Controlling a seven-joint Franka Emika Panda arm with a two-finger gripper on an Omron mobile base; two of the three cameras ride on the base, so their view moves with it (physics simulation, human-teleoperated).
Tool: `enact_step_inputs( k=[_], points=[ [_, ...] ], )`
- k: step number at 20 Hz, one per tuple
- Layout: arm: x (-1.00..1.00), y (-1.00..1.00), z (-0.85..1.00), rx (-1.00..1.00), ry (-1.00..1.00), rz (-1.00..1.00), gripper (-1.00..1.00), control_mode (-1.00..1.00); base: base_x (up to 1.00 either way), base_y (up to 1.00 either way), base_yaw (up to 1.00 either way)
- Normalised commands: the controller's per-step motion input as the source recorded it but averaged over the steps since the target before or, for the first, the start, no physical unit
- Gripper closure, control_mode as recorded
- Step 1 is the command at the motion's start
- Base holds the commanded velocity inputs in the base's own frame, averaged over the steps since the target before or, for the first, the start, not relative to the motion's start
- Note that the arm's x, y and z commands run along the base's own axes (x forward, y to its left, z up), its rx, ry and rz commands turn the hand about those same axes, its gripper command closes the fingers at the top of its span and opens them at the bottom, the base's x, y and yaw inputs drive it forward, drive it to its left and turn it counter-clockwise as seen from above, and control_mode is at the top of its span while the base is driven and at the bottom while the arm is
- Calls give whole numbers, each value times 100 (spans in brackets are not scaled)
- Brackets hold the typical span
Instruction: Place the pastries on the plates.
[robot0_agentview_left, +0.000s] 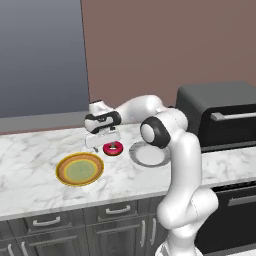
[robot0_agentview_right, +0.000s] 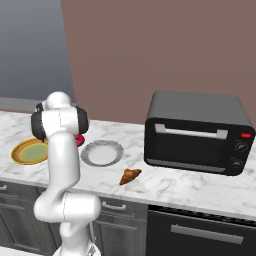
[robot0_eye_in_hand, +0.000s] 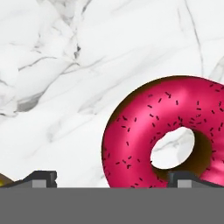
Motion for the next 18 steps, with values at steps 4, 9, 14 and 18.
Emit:
enact_step_inputs(
  k=[4,9,14,18],
  points=[
    [15,-1,-5,0,3,0,-100,-100,0,0,0],
    [20,0,-14,0,7,0,-100,-100,0,0,0],
    [22,0,-23,0,6,0,-100,-100,0,0,0],
    [14,0,-29,0,7,0,-100,-100,0,0,0]
  ],
)
